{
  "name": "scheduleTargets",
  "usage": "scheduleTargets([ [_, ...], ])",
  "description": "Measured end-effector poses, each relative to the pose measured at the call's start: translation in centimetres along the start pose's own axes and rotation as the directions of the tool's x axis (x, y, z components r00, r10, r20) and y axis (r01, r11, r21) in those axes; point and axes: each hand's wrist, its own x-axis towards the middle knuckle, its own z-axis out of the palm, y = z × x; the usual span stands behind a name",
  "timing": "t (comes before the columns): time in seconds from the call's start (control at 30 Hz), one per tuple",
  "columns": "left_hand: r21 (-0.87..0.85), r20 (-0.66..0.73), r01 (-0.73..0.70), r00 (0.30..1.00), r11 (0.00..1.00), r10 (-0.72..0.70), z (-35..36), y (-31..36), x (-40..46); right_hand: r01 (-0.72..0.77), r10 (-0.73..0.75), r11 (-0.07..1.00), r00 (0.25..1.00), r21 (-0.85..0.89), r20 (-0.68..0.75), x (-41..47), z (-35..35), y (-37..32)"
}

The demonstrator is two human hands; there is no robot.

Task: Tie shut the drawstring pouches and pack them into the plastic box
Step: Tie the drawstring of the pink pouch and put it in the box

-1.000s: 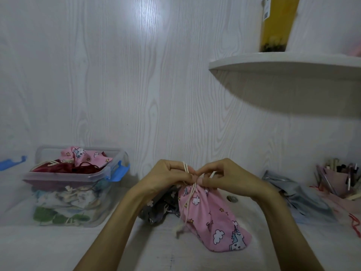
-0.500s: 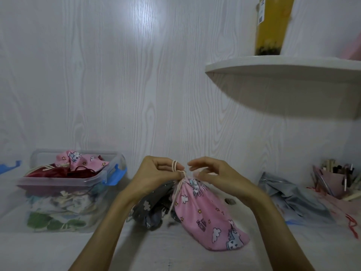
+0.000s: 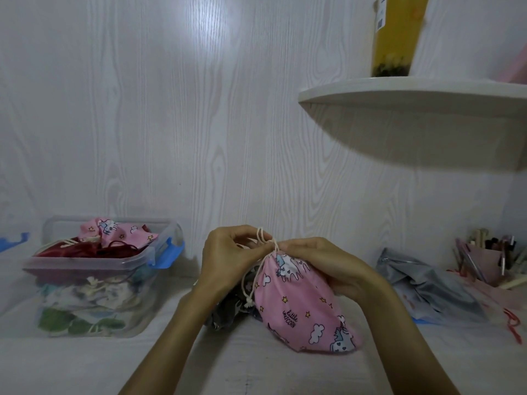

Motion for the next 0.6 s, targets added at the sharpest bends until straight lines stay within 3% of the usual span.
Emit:
scheduleTargets([
  [0.1,-0.045,0.003,-0.007,1.000,0.999,0.007,0.1,0.1,0.1,0.002,-0.001,0.998,1.000,0.056,-0.027,-0.1,-0.1,0.0],
  [0.33,-0.224,0.226,0.126,0.971,0.967,-0.074,-0.1,0.3,0.3,0.131,-0.207,0.942,0.952,-0.310,-0.225,-0.4,0.0,-0.3],
  [0.4,-0.249,0.246,0.131,0.967,0.960,-0.069,-0.2,0.3,0.4,0.150,-0.298,0.890,0.906,-0.430,-0.300,-0.5,-0.1,-0.5],
  [0.5,-0.264,0.282,0.130,0.958,0.956,-0.052,0.0,0.4,0.5,0.103,-0.489,0.735,0.765,-0.670,-0.419,-0.7,0.5,-0.7],
  [0.6,-0.235,0.328,0.123,0.944,0.964,-0.041,0.4,0.4,0.5,0.016,-0.599,0.594,0.677,-0.804,-0.429,-0.3,1.2,-0.1],
])
